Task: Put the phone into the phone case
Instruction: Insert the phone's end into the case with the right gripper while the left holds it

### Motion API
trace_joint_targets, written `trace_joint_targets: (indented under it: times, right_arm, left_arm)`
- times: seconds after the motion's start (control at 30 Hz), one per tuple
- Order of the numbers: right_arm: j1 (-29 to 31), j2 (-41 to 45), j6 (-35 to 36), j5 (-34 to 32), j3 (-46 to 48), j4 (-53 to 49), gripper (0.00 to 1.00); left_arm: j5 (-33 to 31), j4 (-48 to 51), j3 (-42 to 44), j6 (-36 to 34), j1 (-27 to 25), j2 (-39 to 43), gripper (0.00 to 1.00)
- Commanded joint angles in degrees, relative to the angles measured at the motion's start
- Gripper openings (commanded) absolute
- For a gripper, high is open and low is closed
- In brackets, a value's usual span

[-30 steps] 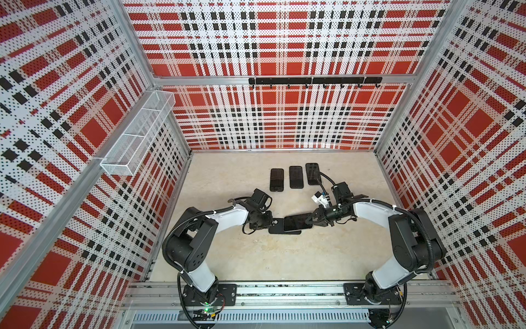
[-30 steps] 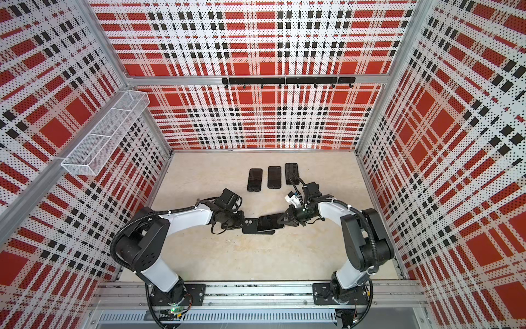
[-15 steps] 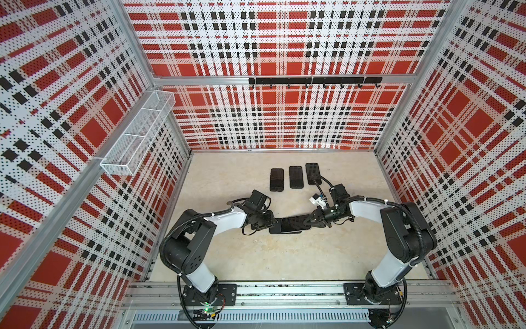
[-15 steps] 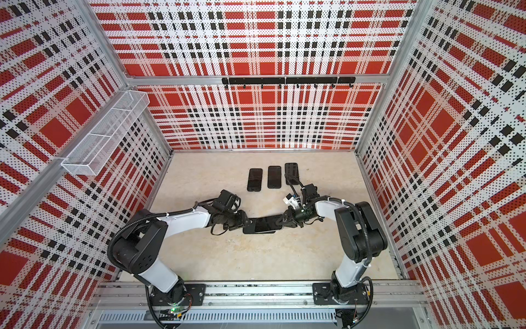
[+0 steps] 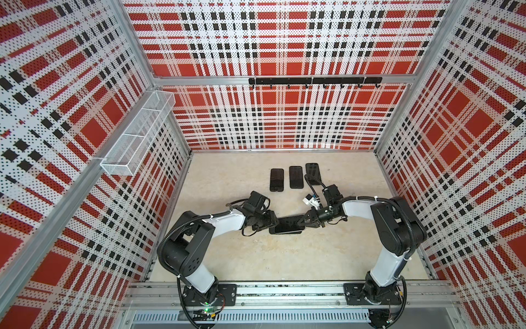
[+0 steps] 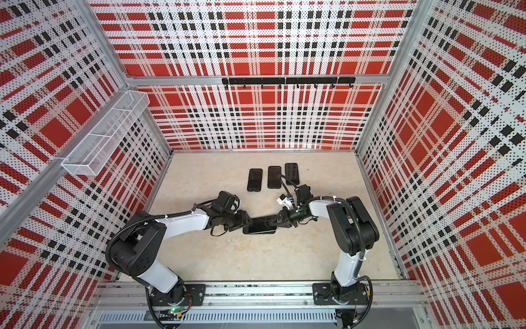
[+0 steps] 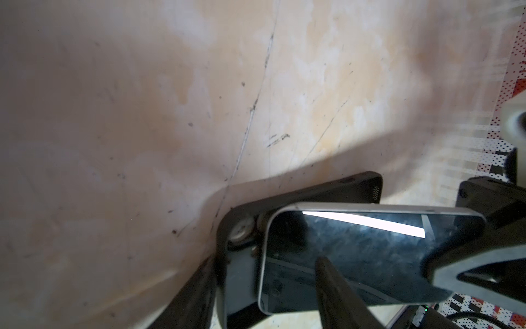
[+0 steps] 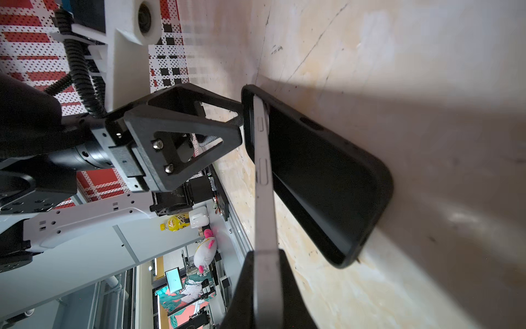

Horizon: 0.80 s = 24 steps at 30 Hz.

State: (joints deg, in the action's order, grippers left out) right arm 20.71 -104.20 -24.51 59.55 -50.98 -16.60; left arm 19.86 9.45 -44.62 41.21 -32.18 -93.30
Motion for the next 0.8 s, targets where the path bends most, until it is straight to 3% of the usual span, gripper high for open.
trace_joint_targets:
  times: [0.0, 0.47, 0.77]
  right_arm:
    - [1.8, -3.3, -1.1, -6.3, 0.0, -1.4, 0.05]
    - [3.9, -7.0, -4.4, -6.6, 0.2, 3.9, 0.05]
    - [3.9, -7.0, -2.8, -10.4, -1.0, 1.2, 0.07]
  left_arm:
    - [2.6, -1.6, 1.3, 0.9, -0.3, 0.8, 0.60]
    - [6.0, -5.2, 3.1, 2.4, -0.4, 1.3, 0.65]
    - [0.0, 3.5, 1.3, -4.8, -0.2, 1.3, 0.55]
